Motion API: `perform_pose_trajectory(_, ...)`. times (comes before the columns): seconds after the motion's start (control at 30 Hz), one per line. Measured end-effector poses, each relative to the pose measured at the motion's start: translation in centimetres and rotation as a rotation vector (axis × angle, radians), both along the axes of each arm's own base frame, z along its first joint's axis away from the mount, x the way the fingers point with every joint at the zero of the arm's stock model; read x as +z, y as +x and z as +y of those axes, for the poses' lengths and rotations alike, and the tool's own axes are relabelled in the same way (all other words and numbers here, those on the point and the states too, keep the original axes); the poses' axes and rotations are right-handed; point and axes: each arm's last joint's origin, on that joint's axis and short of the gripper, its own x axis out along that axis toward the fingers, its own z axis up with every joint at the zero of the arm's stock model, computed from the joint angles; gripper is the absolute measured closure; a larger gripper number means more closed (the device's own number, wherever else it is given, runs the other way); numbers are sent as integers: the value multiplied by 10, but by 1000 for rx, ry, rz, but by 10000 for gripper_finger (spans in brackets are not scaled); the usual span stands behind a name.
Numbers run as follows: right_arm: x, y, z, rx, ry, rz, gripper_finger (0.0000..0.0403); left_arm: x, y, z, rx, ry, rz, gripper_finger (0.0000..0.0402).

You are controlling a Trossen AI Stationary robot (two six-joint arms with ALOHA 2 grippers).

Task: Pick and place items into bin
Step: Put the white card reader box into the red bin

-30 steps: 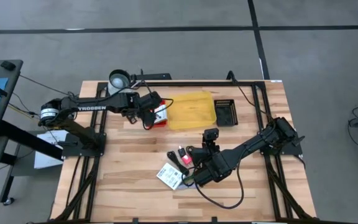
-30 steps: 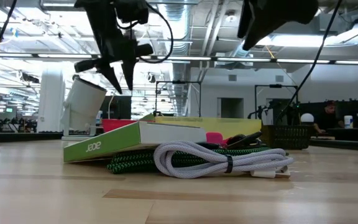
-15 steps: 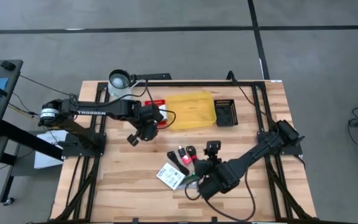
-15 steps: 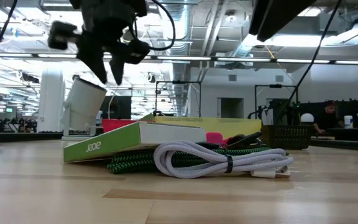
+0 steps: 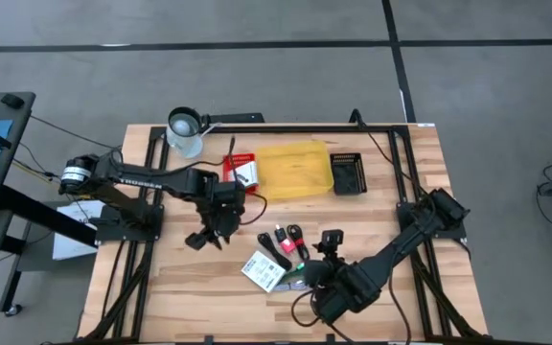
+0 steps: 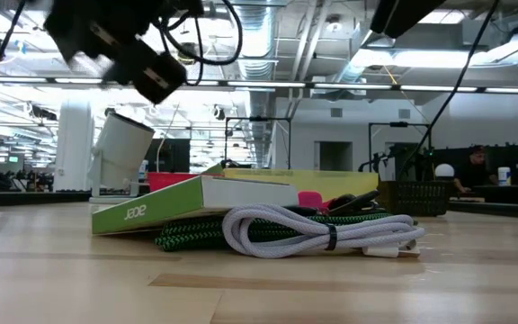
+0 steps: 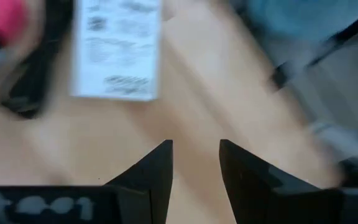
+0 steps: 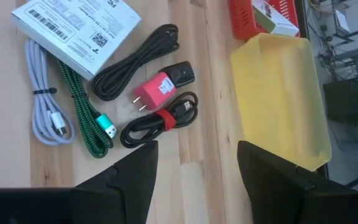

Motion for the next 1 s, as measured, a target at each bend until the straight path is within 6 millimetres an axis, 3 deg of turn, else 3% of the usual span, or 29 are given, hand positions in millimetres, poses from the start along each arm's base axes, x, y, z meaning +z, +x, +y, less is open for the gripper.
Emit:
perform_pose_trajectory(0.2,1,-13,4,47,-101,43,187,6,-2,-22,9,-299,163,281)
perform_pose_trajectory(0.3,1,-19,7,56,-123,67,187,8,0,-29,-31,-321,122,281)
perform_pose_trajectory(0.43,1,-25,17,83,-103,40,187,13,9,-27,103,-226,46,281)
perform_pose_trajectory(0.6,1,-27,31,112,-54,-32,187,36,8,-28,381,11,-163,281)
perform_pose_trajectory(0.77,-8,-26,46,138,-100,-134,187,65,-17,-35,585,168,-332,281)
perform_pose_trajectory(1.0,-54,-15,59,179,-313,-111,187,93,-52,-50,759,206,-478,281)
